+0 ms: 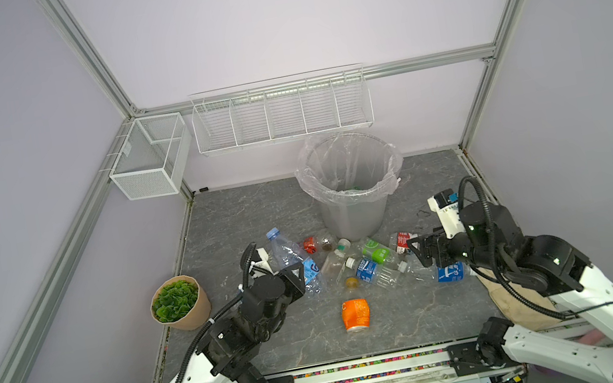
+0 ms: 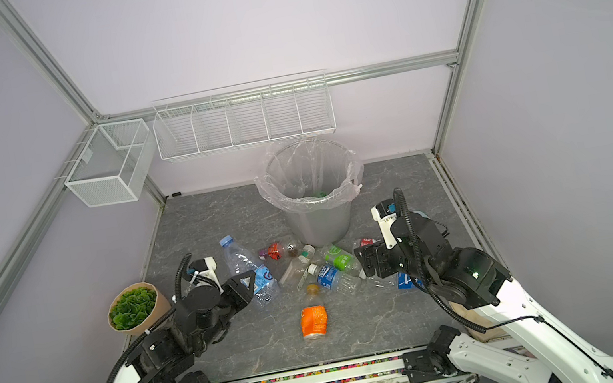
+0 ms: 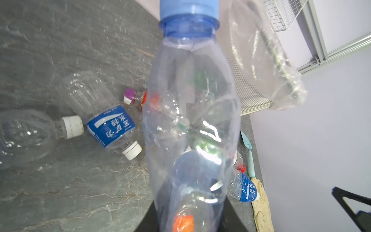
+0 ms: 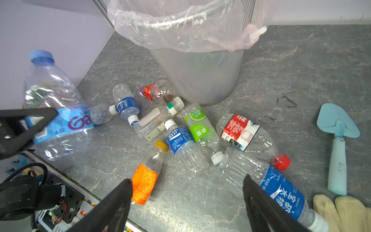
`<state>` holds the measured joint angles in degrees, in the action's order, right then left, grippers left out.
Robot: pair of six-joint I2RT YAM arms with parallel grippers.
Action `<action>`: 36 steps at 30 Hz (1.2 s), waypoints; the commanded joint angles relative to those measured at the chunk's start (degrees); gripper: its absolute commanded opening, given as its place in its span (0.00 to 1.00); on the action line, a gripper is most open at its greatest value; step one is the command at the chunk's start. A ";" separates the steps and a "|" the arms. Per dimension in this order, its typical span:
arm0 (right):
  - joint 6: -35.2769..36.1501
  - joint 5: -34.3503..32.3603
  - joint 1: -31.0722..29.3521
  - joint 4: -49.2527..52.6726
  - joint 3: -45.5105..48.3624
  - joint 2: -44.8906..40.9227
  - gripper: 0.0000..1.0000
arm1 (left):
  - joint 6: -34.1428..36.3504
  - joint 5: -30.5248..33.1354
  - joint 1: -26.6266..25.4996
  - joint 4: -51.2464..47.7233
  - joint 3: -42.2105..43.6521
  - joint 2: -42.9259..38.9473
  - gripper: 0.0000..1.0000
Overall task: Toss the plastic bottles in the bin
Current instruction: 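Close the left gripper on the light-blue-labeled bottle and lift it, then carry the bottle over the bin and open the left gripper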
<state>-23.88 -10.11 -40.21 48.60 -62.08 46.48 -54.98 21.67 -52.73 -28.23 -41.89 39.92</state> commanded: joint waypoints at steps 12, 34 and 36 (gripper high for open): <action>-6.43 3.61 0.11 -0.39 9.26 -6.03 0.88 | 21.80 7.69 -3.48 -9.08 -27.31 12.75 0.30; -10.21 6.24 -0.11 -0.37 18.40 -12.59 0.88 | 51.19 13.48 -10.64 -4.18 -66.39 37.20 0.31; -10.28 6.32 -0.12 0.09 18.45 -13.20 0.88 | 52.87 13.74 -10.64 -3.83 -69.33 40.46 0.31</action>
<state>-33.01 -4.58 -40.23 48.18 -44.34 34.35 -7.51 34.06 -63.13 -32.84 -107.87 77.17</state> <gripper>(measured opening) 0.883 0.313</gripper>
